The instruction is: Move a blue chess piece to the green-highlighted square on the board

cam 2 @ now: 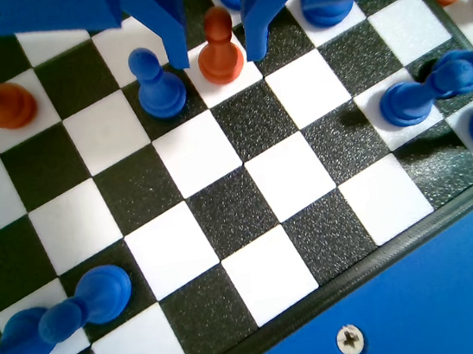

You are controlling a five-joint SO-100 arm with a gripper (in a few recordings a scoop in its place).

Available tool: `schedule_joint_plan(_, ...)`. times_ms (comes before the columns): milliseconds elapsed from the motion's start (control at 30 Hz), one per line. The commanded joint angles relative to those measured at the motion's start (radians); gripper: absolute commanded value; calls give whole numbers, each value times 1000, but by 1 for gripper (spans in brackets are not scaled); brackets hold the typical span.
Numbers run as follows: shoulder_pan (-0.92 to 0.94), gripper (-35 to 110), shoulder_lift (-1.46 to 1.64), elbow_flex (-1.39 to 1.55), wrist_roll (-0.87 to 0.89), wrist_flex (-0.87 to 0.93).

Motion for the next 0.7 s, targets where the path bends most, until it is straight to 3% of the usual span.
schedule_joint_plan(0, 11, 10, 18, 2, -21, 8)
schedule_joint_plan(333, 12, 1, 17, 6, -38, 6)
schedule_joint_plan(667, 15, 1, 26, -11, -46, 28)
